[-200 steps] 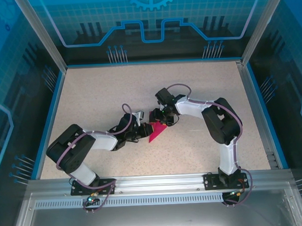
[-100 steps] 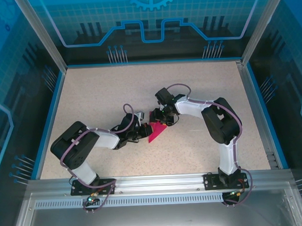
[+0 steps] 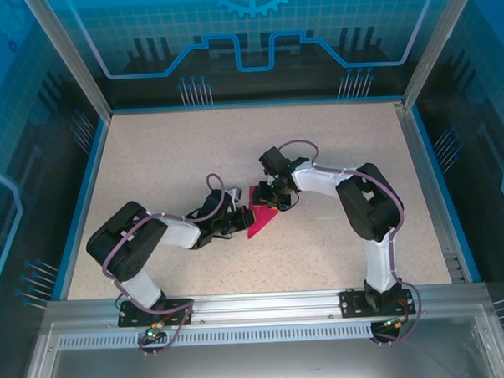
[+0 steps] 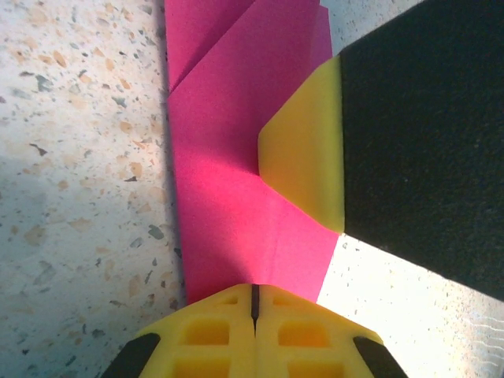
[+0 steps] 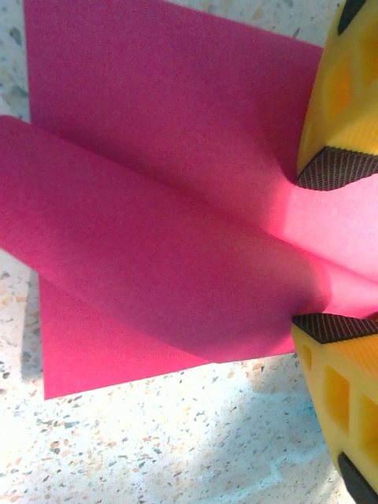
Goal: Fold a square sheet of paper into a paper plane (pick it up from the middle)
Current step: Fourth fold the wing at the center of the table.
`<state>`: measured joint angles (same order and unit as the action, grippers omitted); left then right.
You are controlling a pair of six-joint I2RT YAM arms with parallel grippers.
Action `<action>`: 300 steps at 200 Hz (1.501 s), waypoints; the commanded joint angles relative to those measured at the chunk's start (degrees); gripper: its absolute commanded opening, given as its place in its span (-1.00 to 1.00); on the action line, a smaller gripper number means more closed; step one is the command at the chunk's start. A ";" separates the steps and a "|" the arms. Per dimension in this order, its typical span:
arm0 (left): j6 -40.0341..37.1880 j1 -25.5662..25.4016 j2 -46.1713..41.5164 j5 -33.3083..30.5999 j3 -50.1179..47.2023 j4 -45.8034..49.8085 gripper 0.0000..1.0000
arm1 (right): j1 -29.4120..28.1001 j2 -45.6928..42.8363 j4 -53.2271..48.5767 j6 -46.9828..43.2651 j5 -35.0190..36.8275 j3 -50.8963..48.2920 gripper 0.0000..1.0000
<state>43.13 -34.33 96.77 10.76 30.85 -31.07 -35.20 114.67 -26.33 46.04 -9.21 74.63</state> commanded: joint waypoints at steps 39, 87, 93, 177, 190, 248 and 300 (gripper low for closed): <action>0.29 0.52 -1.86 -0.08 0.72 1.54 -0.84 | -0.52 7.38 -4.55 -0.68 3.02 -3.00 -0.02; 3.23 1.97 -7.91 -1.84 -1.29 2.33 -0.77 | -0.57 8.28 -5.22 -0.82 3.59 -2.50 -0.03; 3.53 2.05 -8.00 -1.78 -1.29 2.28 -0.78 | -0.57 8.29 -5.36 -0.87 3.66 -2.58 -0.03; 4.98 2.16 -3.00 0.99 0.59 -0.38 -0.85 | -0.57 8.37 -6.12 -0.32 4.44 -2.26 -0.10; 5.03 2.17 -2.42 1.52 0.79 -0.72 -0.85 | -0.57 8.46 -6.20 -0.44 4.38 -2.08 -0.09; 4.99 2.25 -3.41 2.41 -0.62 -4.09 -0.86 | -0.61 8.90 -6.53 -1.02 4.17 -1.73 0.02; 4.68 2.25 -1.13 5.30 0.38 -4.31 -0.86 | -0.58 9.51 -6.54 -0.15 4.00 -1.69 0.01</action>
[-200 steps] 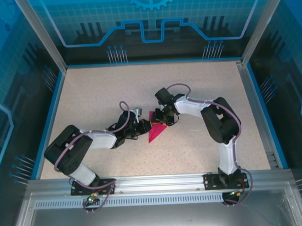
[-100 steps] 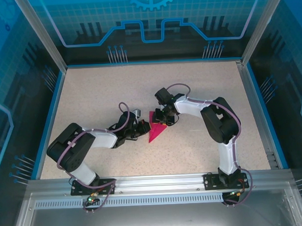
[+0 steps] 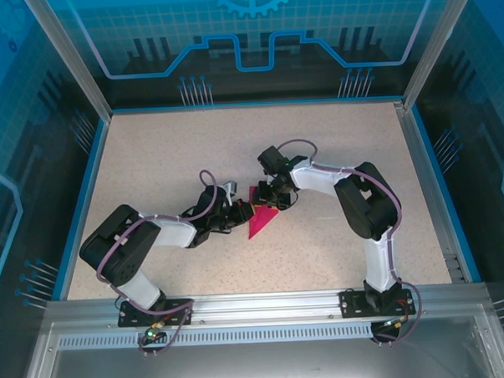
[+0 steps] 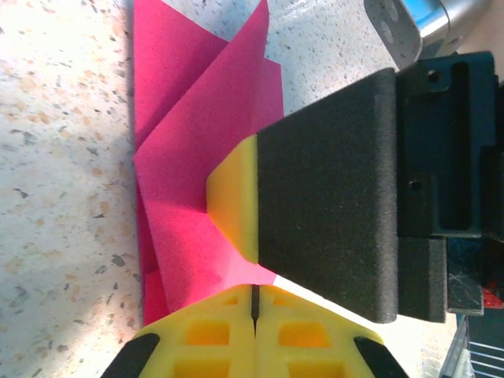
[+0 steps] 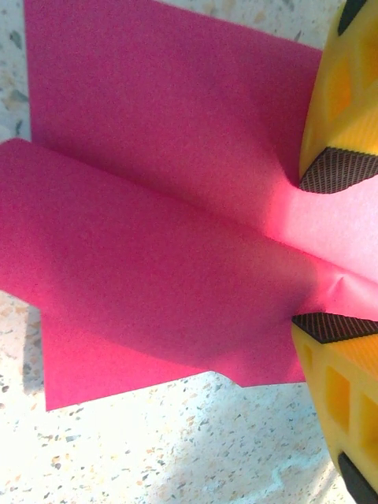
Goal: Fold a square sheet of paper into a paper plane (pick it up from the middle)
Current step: Fourth fold the wing at the center of the table.
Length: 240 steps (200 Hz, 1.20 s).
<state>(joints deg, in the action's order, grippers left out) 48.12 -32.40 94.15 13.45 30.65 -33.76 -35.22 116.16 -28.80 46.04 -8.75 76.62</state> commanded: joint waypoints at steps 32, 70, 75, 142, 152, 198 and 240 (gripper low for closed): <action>-1.11 0.32 2.84 2.88 1.84 0.61 -0.87 | -0.55 8.07 -4.30 0.60 3.61 -3.58 -0.03; -1.58 0.34 3.41 1.69 2.30 2.52 -0.88 | -0.43 8.12 -4.35 0.78 3.52 -3.67 -0.04; -1.62 0.32 3.47 1.49 2.31 2.76 -0.88 | -0.46 8.12 -4.34 0.78 3.49 -3.75 -0.04; -1.73 0.35 5.12 0.81 2.92 3.72 -0.90 | -0.46 8.21 -4.56 0.87 3.72 -3.71 -0.04; -1.77 0.35 5.36 0.88 3.09 3.66 -0.90 | -0.46 8.21 -4.51 0.89 3.74 -3.82 -0.06; -1.67 0.34 6.08 1.20 3.36 3.44 -0.88 | -0.46 8.17 -4.40 0.89 3.74 -4.03 -0.14; -1.62 0.33 6.45 1.06 3.45 4.04 -0.88 | -0.40 8.46 -4.45 0.49 3.66 -3.78 -0.11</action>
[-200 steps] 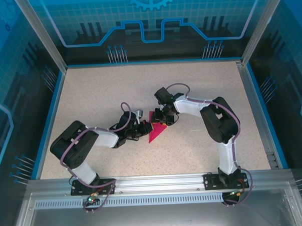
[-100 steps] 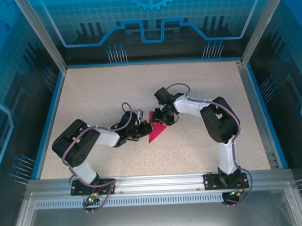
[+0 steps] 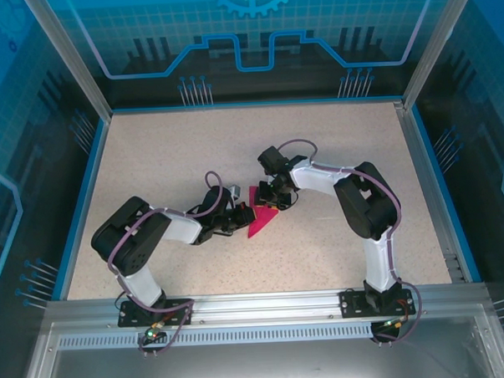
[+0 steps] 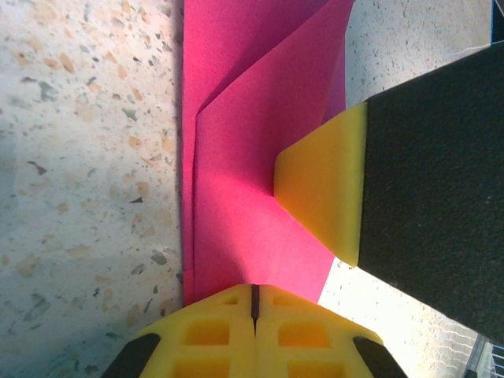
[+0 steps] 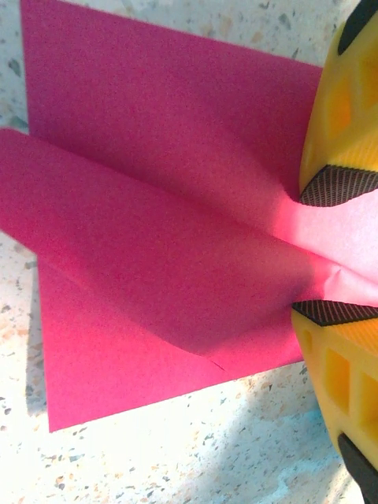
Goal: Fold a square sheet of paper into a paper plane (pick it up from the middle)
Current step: Fourth fold the wing at the center of the table.
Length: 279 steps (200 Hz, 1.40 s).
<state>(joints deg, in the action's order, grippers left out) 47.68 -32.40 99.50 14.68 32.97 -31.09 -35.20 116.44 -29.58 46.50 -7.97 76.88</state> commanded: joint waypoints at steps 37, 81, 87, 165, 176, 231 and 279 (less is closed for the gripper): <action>-1.42 0.32 1.25 -0.30 1.59 2.61 -0.89 | -0.47 8.73 -4.47 -0.05 3.06 -3.41 -0.06; -1.34 0.33 0.99 -1.50 1.61 4.09 -0.91 | -0.48 9.11 -4.70 -0.06 3.02 -3.14 -0.06; -1.28 0.36 0.98 -1.71 1.57 4.33 -0.91 | -0.48 9.07 -4.69 -0.03 3.04 -3.12 -0.06; -0.21 0.32 1.39 -2.94 0.78 5.61 -0.97 | 0.32 4.23 0.09 -0.86 -0.63 -4.43 -0.03; -0.13 0.32 1.39 -2.90 0.61 5.88 -0.98 | 0.71 1.18 1.56 -1.49 -0.91 -4.81 -0.01; 0.11 0.32 1.75 -3.25 -0.08 6.40 -1.00 | 4.38 -15.38 16.99 -6.49 -7.57 -13.94 0.05; 0.45 0.32 2.21 -3.25 0.08 6.48 -1.00 | 4.80 -15.03 28.58 -6.79 -17.19 -20.21 -0.36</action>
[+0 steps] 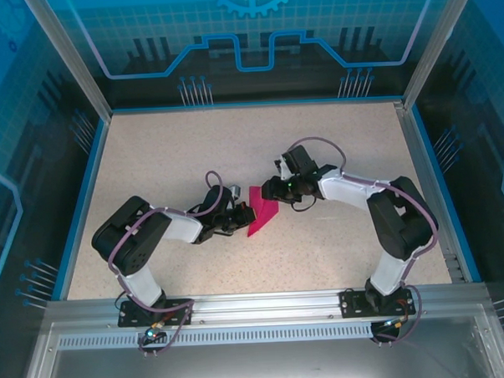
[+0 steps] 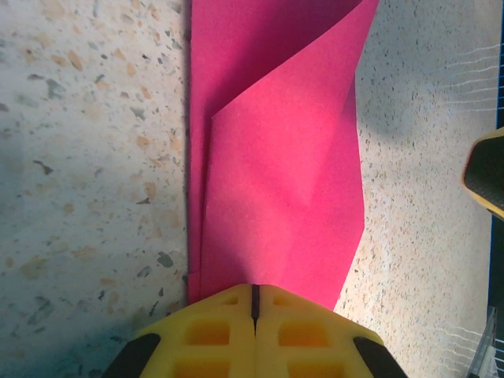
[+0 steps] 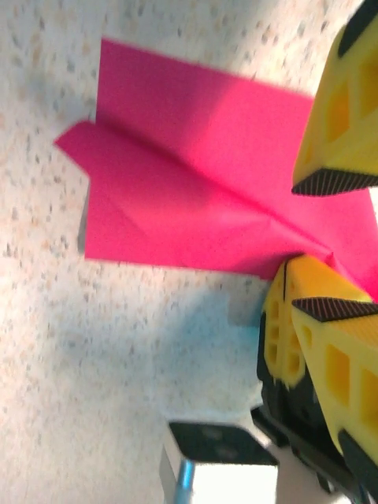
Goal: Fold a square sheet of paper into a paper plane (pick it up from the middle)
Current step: Fourth fold the wing at the center of the table.
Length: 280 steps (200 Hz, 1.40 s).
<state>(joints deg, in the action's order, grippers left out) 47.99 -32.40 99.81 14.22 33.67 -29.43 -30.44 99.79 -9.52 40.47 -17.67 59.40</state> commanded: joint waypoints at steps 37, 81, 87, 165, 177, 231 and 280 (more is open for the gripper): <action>0.60 0.32 1.54 -3.23 -0.80 5.06 -1.00 | -0.36 5.90 9.78 -0.13 -8.59 -1.95 -0.64; 0.87 0.34 1.23 -3.49 -0.89 5.44 -1.00 | -0.58 8.81 9.65 -1.09 -10.38 -1.58 -0.67; 0.92 0.33 1.12 -3.54 -0.83 5.44 -1.00 | -0.57 9.05 9.65 -1.22 -10.69 -1.63 -0.67; 1.09 0.35 0.54 -3.59 -0.54 6.82 -1.00 | -0.87 12.39 5.65 -3.35 -10.14 0.96 -0.68; 0.92 0.34 0.36 -3.69 -0.45 7.36 -1.00 | -0.78 12.83 4.46 -3.58 -9.17 1.67 -0.68; 0.22 0.32 -0.14 -4.38 -0.27 9.67 -1.00 | 0.09 13.07 0.30 -3.22 -5.26 3.61 -0.69; -0.75 0.33 0.12 -3.56 0.24 11.40 -1.00 | 1.32 13.42 0.32 -2.06 -4.72 4.99 -0.69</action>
<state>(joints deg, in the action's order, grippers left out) 48.12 -32.40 99.46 13.32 34.48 -26.83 -30.48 111.90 -7.90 37.91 -24.51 62.61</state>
